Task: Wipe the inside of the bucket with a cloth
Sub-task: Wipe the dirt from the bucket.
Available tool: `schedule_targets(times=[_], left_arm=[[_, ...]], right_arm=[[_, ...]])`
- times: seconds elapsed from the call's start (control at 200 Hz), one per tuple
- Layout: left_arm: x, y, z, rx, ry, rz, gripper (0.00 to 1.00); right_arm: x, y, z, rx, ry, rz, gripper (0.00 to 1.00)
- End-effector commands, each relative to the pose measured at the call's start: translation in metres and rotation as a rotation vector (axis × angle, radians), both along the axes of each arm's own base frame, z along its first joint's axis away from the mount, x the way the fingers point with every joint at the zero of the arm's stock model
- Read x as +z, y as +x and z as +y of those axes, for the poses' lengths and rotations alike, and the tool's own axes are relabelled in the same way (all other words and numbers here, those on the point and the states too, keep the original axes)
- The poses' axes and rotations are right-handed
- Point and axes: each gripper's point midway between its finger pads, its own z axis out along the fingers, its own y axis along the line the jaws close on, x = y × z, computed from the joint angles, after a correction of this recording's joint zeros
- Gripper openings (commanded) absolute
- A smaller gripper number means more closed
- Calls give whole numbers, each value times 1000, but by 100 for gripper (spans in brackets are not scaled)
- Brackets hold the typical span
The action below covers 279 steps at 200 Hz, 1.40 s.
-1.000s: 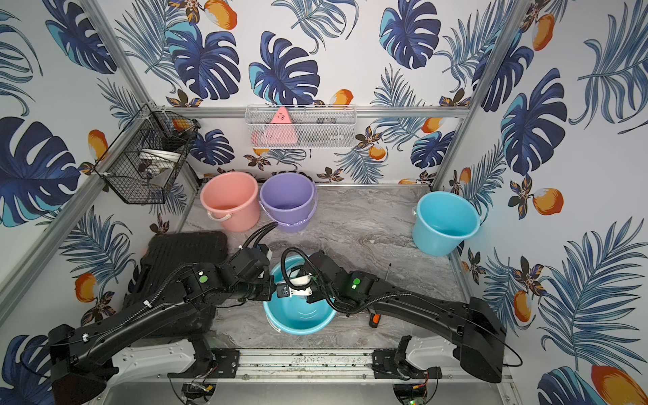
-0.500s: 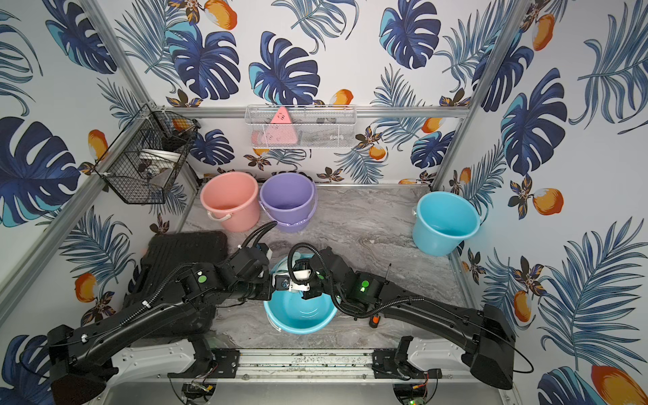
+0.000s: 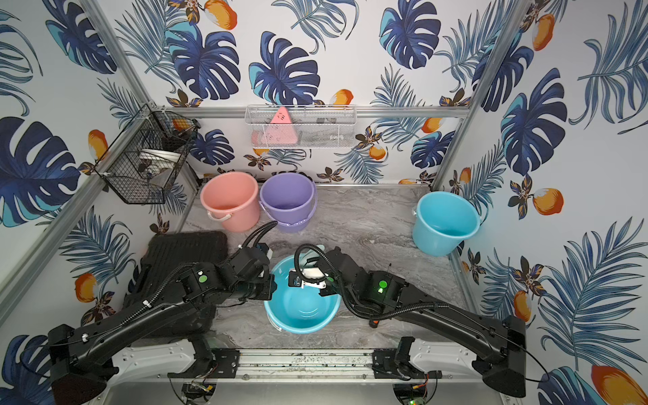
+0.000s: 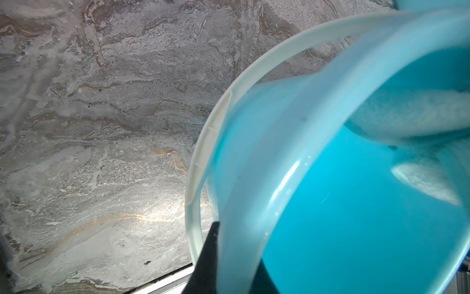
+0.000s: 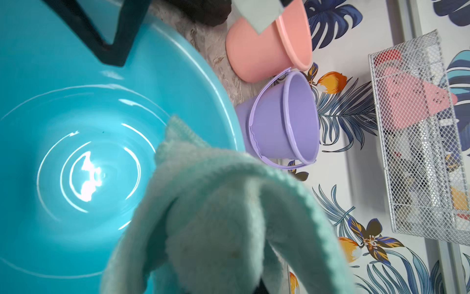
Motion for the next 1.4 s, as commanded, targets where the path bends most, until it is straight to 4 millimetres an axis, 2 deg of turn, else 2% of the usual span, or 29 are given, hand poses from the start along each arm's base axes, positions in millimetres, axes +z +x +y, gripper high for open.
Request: schedule_targets(times=[0.0,0.155,0.17,0.25,0.405,0.485,0.5,0.545,0.786,1.041,1.176,1.391], left_arm=[[7,7,-7,-5,-24,-33,0],[6,7,-7,-3,-24,-32,0],[6,7,-7,-3,-23,-32,0],[6,7,-7,-2,-26,-33,0],[7,7,-7,-2,-25,-32,0],[6,7,-7,-1,-23,-30,0],[7,7,-7,-1,-24,-31,0],[7,7,-8,-1,-25,-32,0],[8,6,-6,3,-27,-33,0],[8,6,-5,5,-27,-35,0],[8,6,-7,1,-31,-33,0],[7,6,-8,-1,-33,-32,0]], right_arm=[[-26,-24,-36,-17,-155,140,0],[-41,-55,-59,-8,-219,319,0],[-33,-58,-57,0,-199,329,0],[-35,-77,-57,30,-183,436,0],[-36,-110,-38,122,-81,622,0],[-33,-117,-21,161,7,672,0],[-41,-119,-20,160,4,690,0],[-42,-121,-10,175,42,714,0],[-36,-108,47,215,271,739,0],[-11,-84,92,236,503,680,0],[-3,-69,101,209,572,620,0],[7,-25,94,49,604,413,0]])
